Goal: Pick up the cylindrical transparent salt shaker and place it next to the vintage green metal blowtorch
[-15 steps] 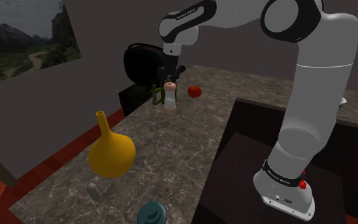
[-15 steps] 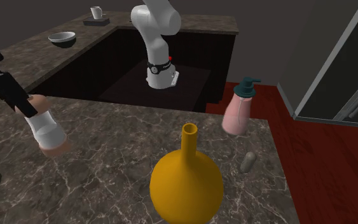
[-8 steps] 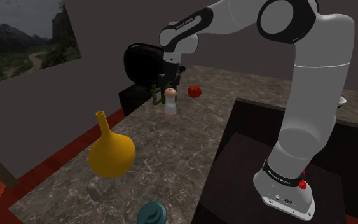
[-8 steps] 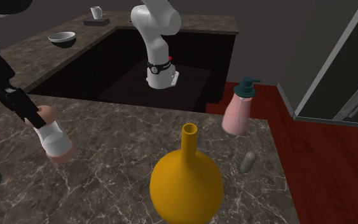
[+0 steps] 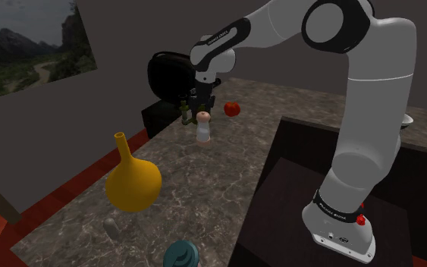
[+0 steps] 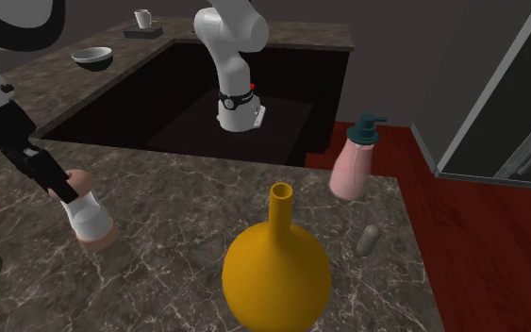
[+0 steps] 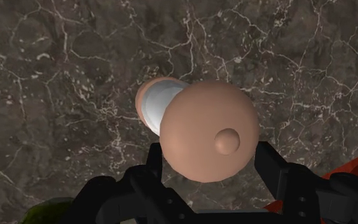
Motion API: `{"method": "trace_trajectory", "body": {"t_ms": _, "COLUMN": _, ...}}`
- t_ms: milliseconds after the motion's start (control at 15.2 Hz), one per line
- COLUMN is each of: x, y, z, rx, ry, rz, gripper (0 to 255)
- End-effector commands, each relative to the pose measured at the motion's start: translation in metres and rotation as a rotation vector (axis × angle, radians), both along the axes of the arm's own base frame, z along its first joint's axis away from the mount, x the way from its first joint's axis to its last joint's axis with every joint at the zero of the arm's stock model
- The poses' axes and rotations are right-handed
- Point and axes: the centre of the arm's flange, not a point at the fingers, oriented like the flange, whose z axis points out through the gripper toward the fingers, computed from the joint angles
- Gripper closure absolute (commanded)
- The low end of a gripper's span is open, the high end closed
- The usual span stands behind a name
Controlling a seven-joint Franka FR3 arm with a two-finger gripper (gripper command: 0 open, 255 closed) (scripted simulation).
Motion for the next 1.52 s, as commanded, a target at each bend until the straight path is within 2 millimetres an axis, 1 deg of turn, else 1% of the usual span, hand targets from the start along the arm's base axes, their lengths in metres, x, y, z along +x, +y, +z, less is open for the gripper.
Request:
{"method": "trace_trajectory", "body": {"t_ms": 0, "x": 0.000, "y": 0.000, "z": 0.000, "rx": 0.000, "ry": -0.001, "rz": 0.000, "gripper": 255}}
{"method": "trace_trajectory", "body": {"t_ms": 264, "x": 0.000, "y": 0.000, "z": 0.000, "rx": 0.000, "ry": -0.001, "rz": 0.000, "gripper": 255}}
{"method": "trace_trajectory", "body": {"t_ms": 330, "x": 0.000, "y": 0.000, "z": 0.000, "rx": 0.000, "ry": -0.001, "rz": 0.000, "gripper": 0}}
{"method": "trace_trajectory", "body": {"t_ms": 660, "x": 0.000, "y": 0.000, "z": 0.000, "rx": 0.000, "ry": -0.001, "rz": 0.000, "gripper": 0}}
{"method": "trace_trajectory", "body": {"t_ms": 858, "x": 0.000, "y": -0.009, "z": 0.038, "rx": 0.000, "ry": -0.001, "rz": 0.000, "gripper": 0}}
{"method": "trace_trajectory", "body": {"t_ms": 924, "x": 0.000, "y": -0.011, "z": 0.048, "rx": 0.000, "ry": -0.001, "rz": 0.000, "gripper": 0}}
{"method": "trace_trajectory", "body": {"t_ms": 1452, "x": 0.000, "y": -0.011, "z": 0.048, "rx": 0.000, "ry": -0.001, "rz": 0.000, "gripper": 0}}
